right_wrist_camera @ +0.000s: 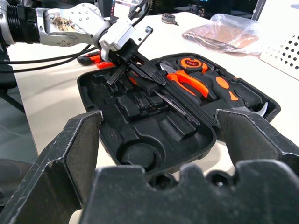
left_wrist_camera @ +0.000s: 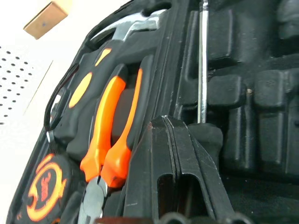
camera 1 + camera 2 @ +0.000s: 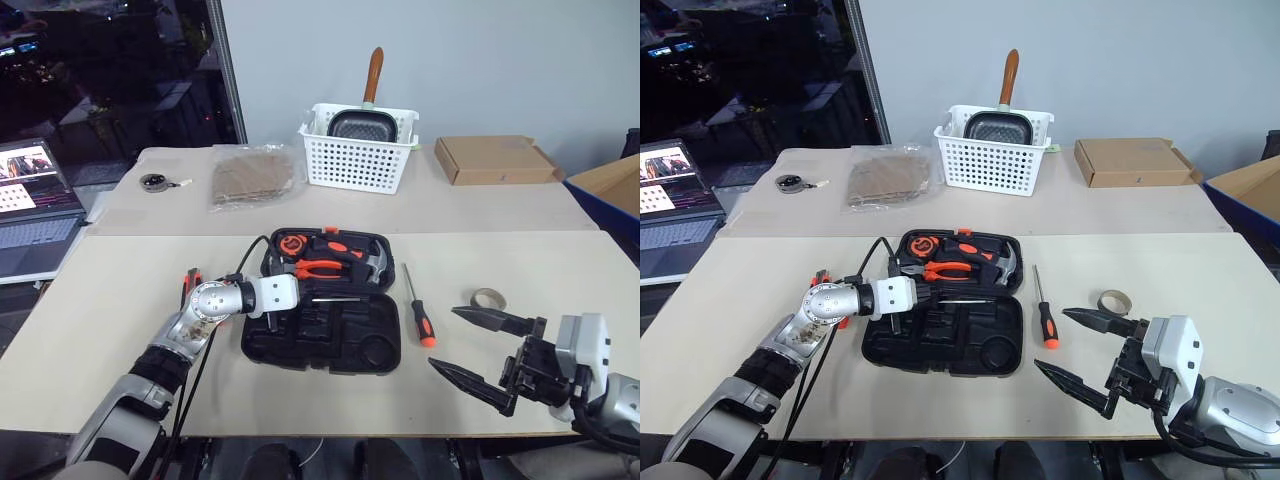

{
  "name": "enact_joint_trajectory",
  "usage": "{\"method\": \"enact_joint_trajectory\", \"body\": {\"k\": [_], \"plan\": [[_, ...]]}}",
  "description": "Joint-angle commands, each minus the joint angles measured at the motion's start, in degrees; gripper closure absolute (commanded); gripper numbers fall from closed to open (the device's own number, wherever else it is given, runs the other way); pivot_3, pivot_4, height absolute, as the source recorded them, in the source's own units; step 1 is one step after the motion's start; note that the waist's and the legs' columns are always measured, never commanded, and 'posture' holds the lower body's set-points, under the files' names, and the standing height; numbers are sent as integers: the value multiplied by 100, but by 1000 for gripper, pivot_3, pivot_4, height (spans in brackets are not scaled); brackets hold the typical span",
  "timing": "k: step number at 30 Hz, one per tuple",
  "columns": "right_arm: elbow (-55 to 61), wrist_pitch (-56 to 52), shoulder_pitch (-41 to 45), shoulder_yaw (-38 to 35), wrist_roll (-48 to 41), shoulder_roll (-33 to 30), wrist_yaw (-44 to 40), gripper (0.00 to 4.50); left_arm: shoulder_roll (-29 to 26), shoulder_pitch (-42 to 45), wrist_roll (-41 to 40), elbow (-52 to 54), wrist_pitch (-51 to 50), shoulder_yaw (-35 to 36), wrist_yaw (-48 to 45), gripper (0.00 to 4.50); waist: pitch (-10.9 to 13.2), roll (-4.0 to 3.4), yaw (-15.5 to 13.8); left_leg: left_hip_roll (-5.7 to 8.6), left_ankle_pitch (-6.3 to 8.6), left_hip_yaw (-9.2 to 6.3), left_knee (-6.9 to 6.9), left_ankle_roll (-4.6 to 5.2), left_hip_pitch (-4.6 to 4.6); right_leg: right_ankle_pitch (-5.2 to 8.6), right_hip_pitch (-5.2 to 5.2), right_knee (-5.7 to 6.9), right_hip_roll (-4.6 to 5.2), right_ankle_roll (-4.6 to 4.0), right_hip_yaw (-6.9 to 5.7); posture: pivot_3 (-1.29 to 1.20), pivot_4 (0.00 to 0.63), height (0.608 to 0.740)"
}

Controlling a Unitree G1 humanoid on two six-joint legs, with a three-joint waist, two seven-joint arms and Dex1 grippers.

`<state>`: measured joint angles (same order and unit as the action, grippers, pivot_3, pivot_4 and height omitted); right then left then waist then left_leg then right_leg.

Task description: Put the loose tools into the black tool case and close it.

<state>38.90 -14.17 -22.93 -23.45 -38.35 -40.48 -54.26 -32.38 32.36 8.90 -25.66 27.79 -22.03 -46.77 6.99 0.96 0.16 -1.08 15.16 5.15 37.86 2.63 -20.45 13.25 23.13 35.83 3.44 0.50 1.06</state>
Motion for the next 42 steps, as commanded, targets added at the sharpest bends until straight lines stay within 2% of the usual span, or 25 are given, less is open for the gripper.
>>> {"method": "enact_joint_trajectory", "body": {"k": [1,4,7,14,18,24,28,34,38,42], "plan": [[129,50,105,-20,-40,-28,28,0,47,-190,-935,317,-1090,373,-654,4468,1,2,10,0,0,0,-1,0,-1,0,0,0,0,0,0,0,150,740],[98,76,97,-2,-31,-8,7,0,165,-336,-2577,1519,-3347,1034,-908,4468,16,-2,47,1,0,2,-1,0,-21,3,20,0,0,4,-6,0,150,740],[57,101,114,67,3,19,-7,0,78,-446,-3634,2489,-5082,1552,-769,4468,42,46,42,4,-8,-4,4,-8,-96,-1,93,4,-5,9,-14,0,150,740],[-65,110,317,231,26,36,-53,0,127,-824,-4562,3752,-7084,2074,38,4468,43,47,20,26,6,-18,5,12,-133,-14,106,-10,3,-6,-12,0,150,740],[-102,125,354,255,20,37,-102,0,254,-1156,-4412,4037,-7371,1977,512,4468,45,49,-5,28,8,-18,5,15,-132,-13,104,-13,6,-4,-11,0,150,740],[-124,118,387,241,14,19,-139,0,652,-1201,-4077,4119,-7512,1772,1214,4468,47,52,-80,28,1,-20,5,5,-118,-19,97,-8,2,-14,-11,0,150,740],[-130,120,400,248,19,13,-153,0,677,-1300,-3830,4115,-7438,1534,1275,4468,46,52,-66,27,-2,-20,5,0,-114,-21,97,-2,-2,-17,-9,0,150,740],[-120,96,419,222,14,5,-159,0,374,-1207,-3078,3610,-7251,1009,1277,4468,46,51,-81,27,-2,-20,5,0,-110,-22,93,-2,-2,-19,-8,0,150,740],[-79,74,401,212,10,12,-133,0,348,-1175,-3004,3449,-7252,937,1173,4468,46,51,-67,27,-2,-17,5,0,-79,-19,63,-3,0,-16,-3,0,150,740],[-55,66,388,211,18,13,-103,0,508,-1163,-3262,3364,-7590,1157,1168,4468,44,49,-53,20,-3,-19,5,-1,-60,4,20,-3,-2,15,-5,0,150,740]]}}
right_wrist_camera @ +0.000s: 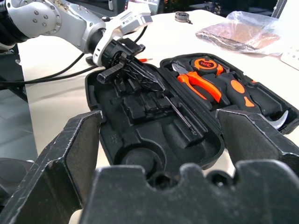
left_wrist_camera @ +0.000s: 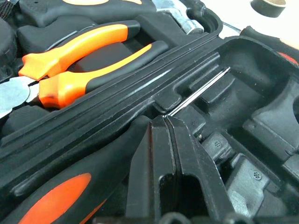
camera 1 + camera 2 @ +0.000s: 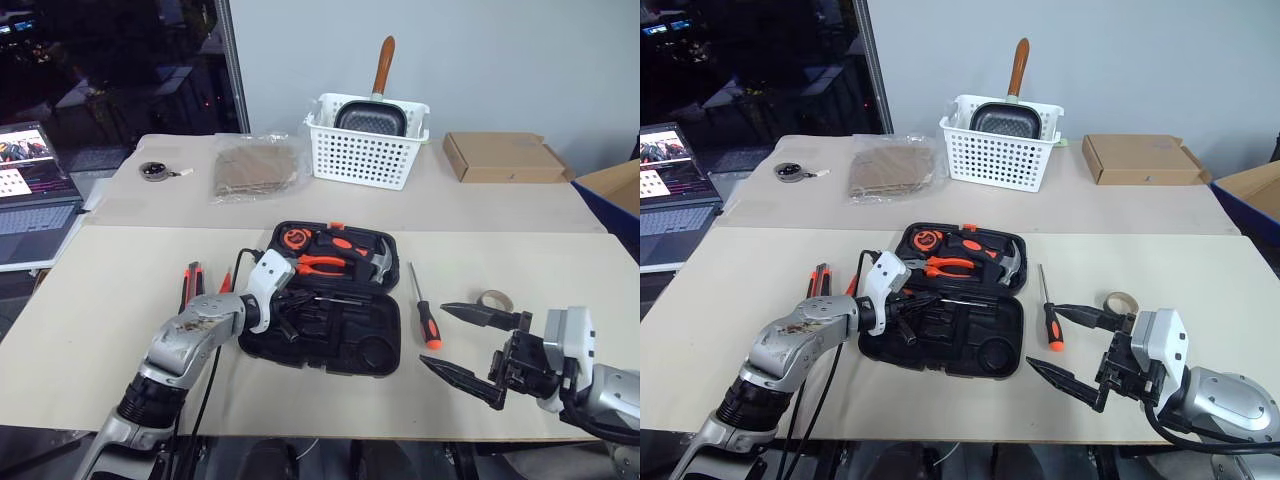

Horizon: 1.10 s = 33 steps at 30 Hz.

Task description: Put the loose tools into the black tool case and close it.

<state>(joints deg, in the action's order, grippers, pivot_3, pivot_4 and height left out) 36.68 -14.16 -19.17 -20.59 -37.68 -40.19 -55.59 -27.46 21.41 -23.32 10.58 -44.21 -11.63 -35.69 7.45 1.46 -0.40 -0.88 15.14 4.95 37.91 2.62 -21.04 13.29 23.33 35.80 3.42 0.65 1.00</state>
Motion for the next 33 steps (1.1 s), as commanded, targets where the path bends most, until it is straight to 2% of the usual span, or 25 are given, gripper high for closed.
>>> {"method": "enact_joint_trajectory", "body": {"k": [1,4,7,9,12,15,18,22,26,27,29,30,33], "plan": [[171,65,7,-74,-48,-15,38,0,29,-51,-64,-296,-482,140,57,4468,-2,-3,5,-2,0,-1,0,0,3,1,-4,0,0,0,-1,0,150,740],[181,54,8,-59,-36,-6,87,0,37,-58,-106,-229,-449,193,-14,4468,-3,-6,9,-3,0,-2,0,-1,3,1,-4,0,0,0,-1,0,150,740],[142,-129,148,-7,45,46,476,0,222,-213,-611,328,-130,691,-205,4468,-3,-6,29,-2,0,-2,0,-1,1,0,-2,-1,1,-2,0,0,150,740],[123,-325,246,98,304,-16,791,0,261,-401,-739,805,191,986,-208,4468,-1,-2,38,-3,0,-2,0,-1,-7,-22,26,1,8,-38,2,0,150,740],[117,-732,482,272,626,-136,1265,0,153,-673,-882,1138,505,1154,-486,4468,-2,-3,20,0,-4,1,0,-7,-54,-28,83,5,10,-45,4,0,150,740],[226,-1705,753,486,770,-571,1659,0,-166,-924,-1191,1486,636,1401,-1005,3806,-2,-5,10,2,-4,-1,0,-7,-61,-28,88,7,6,-46,2,0,150,740],[-117,-2840,1404,881,768,-920,2013,0,-577,-1084,-1378,1903,811,1557,-1470,2771,0,-2,8,2,-3,-2,-1,-6,-66,-28,91,3,8,-48,-4,0,150,740],[-458,-4165,2281,1443,807,-680,2722,0,-1177,-1369,-1823,2489,685,1934,-1834,1545,8,10,19,2,-5,-2,-1,-8,-68,-27,90,-3,3,-50,-5,0,150,740],[-788,-5156,2853,1753,823,-326,3136,0,-1457,-1565,-2393,2934,460,2235,-1766,108,9,7,10,2,-5,-6,-1,-7,-72,-25,91,-2,1,-50,-5,0,150,740],[-866,-5278,2952,1886,891,-316,3161,0,-1510,-1601,-2549,3003,407,2316,-1746,45,9,7,6,3,-5,-8,-1,-7,-76,-24,92,-2,1,-49,-6,0,150,740],[-1073,-5456,3168,2052,991,-236,3248,510,-1647,-1675,-2724,3096,350,2452,-1748,0,9,7,6,5,-4,-8,-1,-6,-83,-24,95,-5,1,-46,-13,0,150,740],[-1138,-5486,3245,2116,1033,-226,3263,573,-1710,-1717,-2762,3134,348,2489,-1759,0,9,7,9,5,-4,-8,-1,-5,-82,-24,95,-7,0,-45,-15,0,150,740],[-1231,-5547,3385,2168,1134,-269,3272,1706,-1825,-1880,-2877,3217,377,2576,-1730,0,9,6,20,7,-3,-6,-1,-4,-80,-23,93,-9,-2,-43,-15,0,150,740]]}}
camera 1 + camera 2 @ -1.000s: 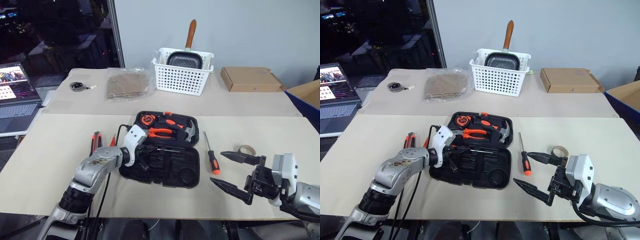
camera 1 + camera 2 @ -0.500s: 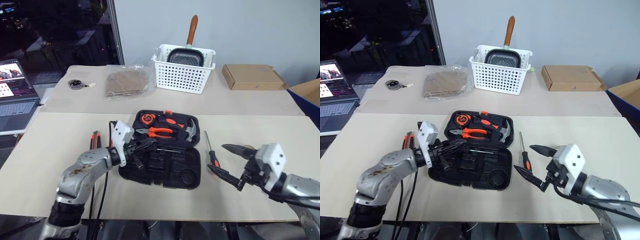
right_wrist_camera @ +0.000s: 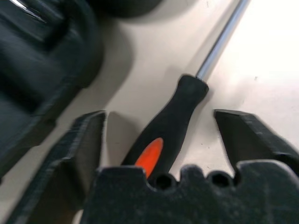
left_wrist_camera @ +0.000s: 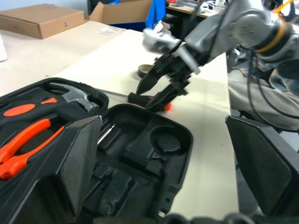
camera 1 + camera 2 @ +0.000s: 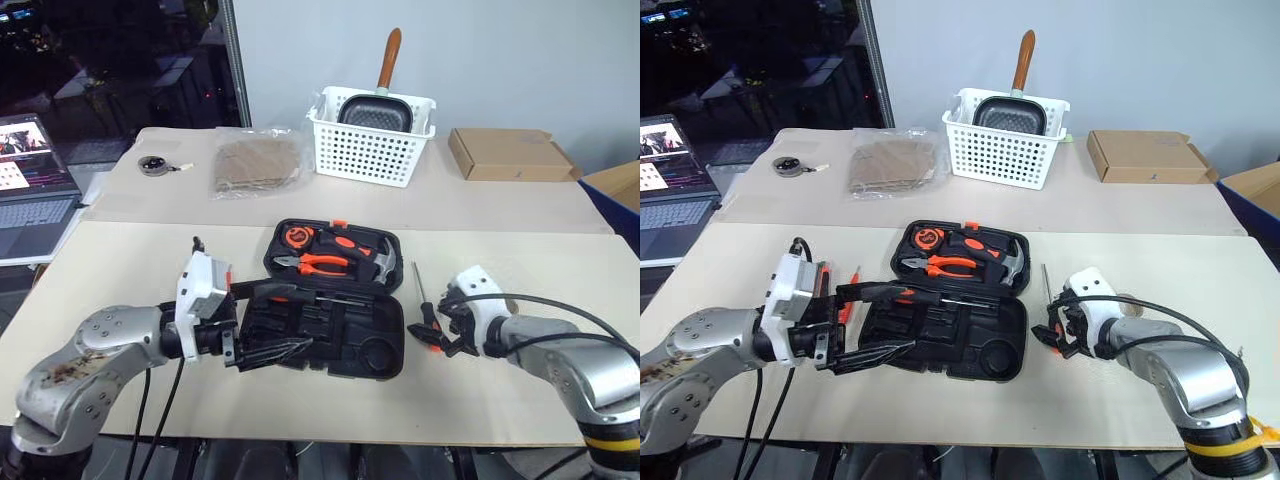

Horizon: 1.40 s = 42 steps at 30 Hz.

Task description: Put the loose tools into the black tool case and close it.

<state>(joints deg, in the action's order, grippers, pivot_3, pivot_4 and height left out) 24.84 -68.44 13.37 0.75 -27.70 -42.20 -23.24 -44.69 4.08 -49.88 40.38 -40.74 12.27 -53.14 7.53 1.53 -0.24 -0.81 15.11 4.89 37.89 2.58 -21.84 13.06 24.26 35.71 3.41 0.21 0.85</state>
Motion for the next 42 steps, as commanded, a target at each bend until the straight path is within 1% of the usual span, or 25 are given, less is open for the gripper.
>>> {"method": "enact_joint_trajectory", "body": {"k": [1,2,3,4,5,6,8,9,10,12,14,16,17,20,22,23,26,27,28,35,39,42], "plan": [[-33,-129,147,36,187,-129,39,2043,-116,-209,-236,254,49,221,31,0,0,0,8,0,0,0,0,0,2,0,-1,0,-1,0,-1,0,150,740],[-9,-105,142,53,244,-228,14,2340,-137,-286,-264,263,63,258,30,0,0,0,12,0,0,0,0,0,3,0,-1,1,-1,0,-1,0,150,740],[10,-66,124,64,299,-326,-17,2816,-147,-344,-281,273,84,278,33,0,0,0,15,0,0,0,0,0,3,0,-1,1,-2,0,-1,0,150,740],[30,6,93,87,384,-463,-48,3038,-137,-407,-434,249,26,330,77,0,1,-2,11,0,0,0,0,0,3,0,-1,2,-3,0,-1,0,150,740],[37,93,67,102,460,-589,-89,3437,-140,-468,-538,222,-11,369,85,0,1,-2,6,0,0,0,0,0,2,0,0,2,-2,0,-3,0,150,740],[34,206,48,70,513,-724,-160,3672,-150,-554,-561,203,2,403,57,0,1,-2,5,0,0,0,0,0,3,1,-1,2,-1,0,-3,0,150,740],[36,446,35,-109,508,-923,-371,3675,-160,-725,-519,187,71,476,31,0,1,-2,10,0,0,1,0,0,1,1,0,1,-1,0,-3,0,150,740],[88,693,28,-241,451,-1009,-588,3675,-137,-835,-328,194,237,524,24,0,1,-2,15,1,0,2,0,0,3,1,-1,0,-2,1,-2,0,150,740],[189,942,22,-366,343,-1064,-847,3675,-85,-964,67,221,562,567,54,0,2,-3,33,0,0,2,0,0,3,1,0,0,-3,1,-3,0,150,740],[611,1387,76,-609,-146,-1093,-1582,3676,-9,-1284,-86,143,671,836,-116,0,5,-6,81,0,0,4,0,0,5,1,2,1,-7,0,1,0,150,740],[956,1474,290,-544,-513,-1106,-2060,3676,142,-1624,-444,20,825,1213,-417,0,10,-12,124,-4,0,3,0,0,6,2,2,3,-11,-2,1,0,150,740],[1139,1536,596,-163,-647,-1077,-2392,3677,92,-2013,-403,-131,1072,1632,-918,0,14,-10,155,-13,1,2,-2,1,14,5,1,7,-14,-5,3,0,150,740],[1143,1607,763,122,-573,-1031,-2490,3677,38,-2178,-396,-221,1105,1823,-1102,0,15,-9,151,-15,1,2,-2,1,16,7,1,8,-16,-5,2,0,150,740],[763,2109,1346,1353,175,-861,-2816,3677,-38,-2602,-496,-418,1144,2308,-1458,0,18,-4,113,-14,-1,2,-2,-2,37,17,-8,13,-12,-5,-5,0,150,740],[226,2458,1740,2081,761,-646,-2931,3677,-39,-2780,-534,-389,1185,2472,-1561,0,18,-4,94,-13,-2,8,-2,-5,41,20,-8,12,-3,-7,-6,0,150,740],[-49,2618,1915,2386,1001,-527,-3020,3678,-27,-2850,-560,-351,1196,2537,-1570,0,18,-5,83,-12,-3,12,-1,-5,43,24,-9,12,2,-14,-6,0,150,740],[-575,2893,2258,2916,1452,-298,-3259,3678,-6,-3008,-646,-233,1168,2663,-1548,0,18,-5,61,-4,-3,19,-1,-5,39,22,-8,11,8,-44,-4,0,150,740],[-664,2908,2323,2989,1520,-244,-3309,3678,-5,-3041,-661,-213,1161,2691,-1538,0,18,-5,59,-3,-3,18,-1,-5,35,9,-5,10,9,-21,-5,0,150,740],[-747,2874,2399,3071,1596,-208,-3375,3678,-11,-3073,-700,-158,1141,2724,-1506,0,18,-5,64,-3,-1,18,-1,-3,29,8,0,10,8,-18,-7,0,150,740],[-1182,2773,2581,3247,1942,47,-3561,3681,-90,-3120,-876,77,1083,2793,-1337,0,18,-5,95,-12,8,1,-4,-6,26,10,1,14,14,-28,-13,0,150,740],[-1363,2615,2682,3241,1978,172,-3673,3681,-136,-3070,-933,148,1079,2776,-1213,0,18,-5,108,-15,4,5,-4,-12,42,5,-7,16,15,-37,-11,0,150,740],[-1435,2224,2752,3163,1823,338,-3711,3681,-159,-3068,-927,184,1099,2731,-1174,0,18,-5,107,-16,1,7,-4,-15,52,5,-12,19,11,-41,-11,0,150,740]]}}
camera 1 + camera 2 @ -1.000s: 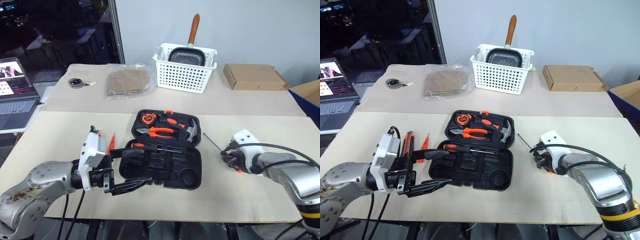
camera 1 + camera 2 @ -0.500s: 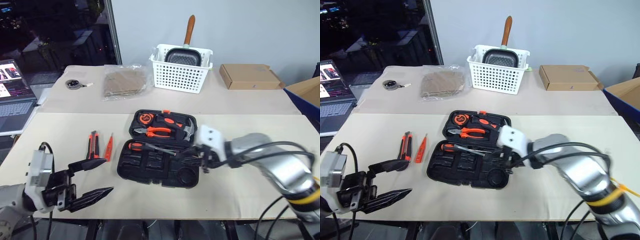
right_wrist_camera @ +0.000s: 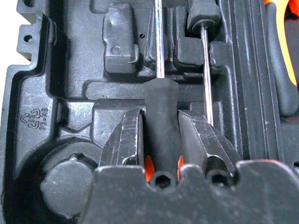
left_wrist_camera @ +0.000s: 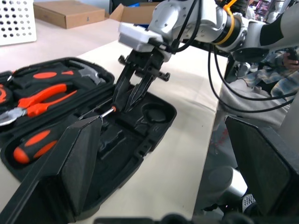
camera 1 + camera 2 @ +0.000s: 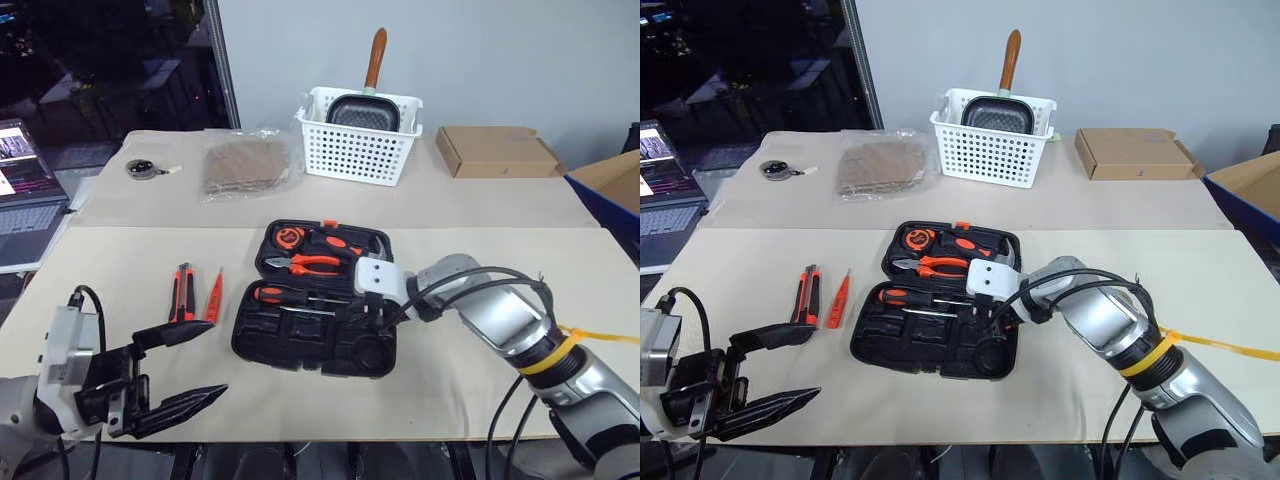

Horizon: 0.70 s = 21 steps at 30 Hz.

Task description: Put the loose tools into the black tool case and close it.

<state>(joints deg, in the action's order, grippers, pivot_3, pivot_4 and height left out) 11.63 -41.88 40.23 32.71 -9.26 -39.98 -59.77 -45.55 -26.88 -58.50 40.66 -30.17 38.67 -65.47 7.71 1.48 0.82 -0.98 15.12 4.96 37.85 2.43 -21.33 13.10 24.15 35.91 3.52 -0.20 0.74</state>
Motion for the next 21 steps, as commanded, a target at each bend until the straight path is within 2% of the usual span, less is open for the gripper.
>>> {"method": "enact_joint_trajectory", "body": {"k": [1,21], "plan": [[-156,-459,86,-30,-17,148,-79,3681,-79,40,-63,164,45,70,77,0,0,0,3,-1,-1,0,0,-1,3,0,-1,2,-1,-1,0,0,150,740],[-1201,154,479,274,466,443,-731,3681,-131,194,-33,182,50,-121,215,0,-2,1,21,-3,-1,7,0,-1,10,1,0,9,-7,-9,2,0,150,740]]}}
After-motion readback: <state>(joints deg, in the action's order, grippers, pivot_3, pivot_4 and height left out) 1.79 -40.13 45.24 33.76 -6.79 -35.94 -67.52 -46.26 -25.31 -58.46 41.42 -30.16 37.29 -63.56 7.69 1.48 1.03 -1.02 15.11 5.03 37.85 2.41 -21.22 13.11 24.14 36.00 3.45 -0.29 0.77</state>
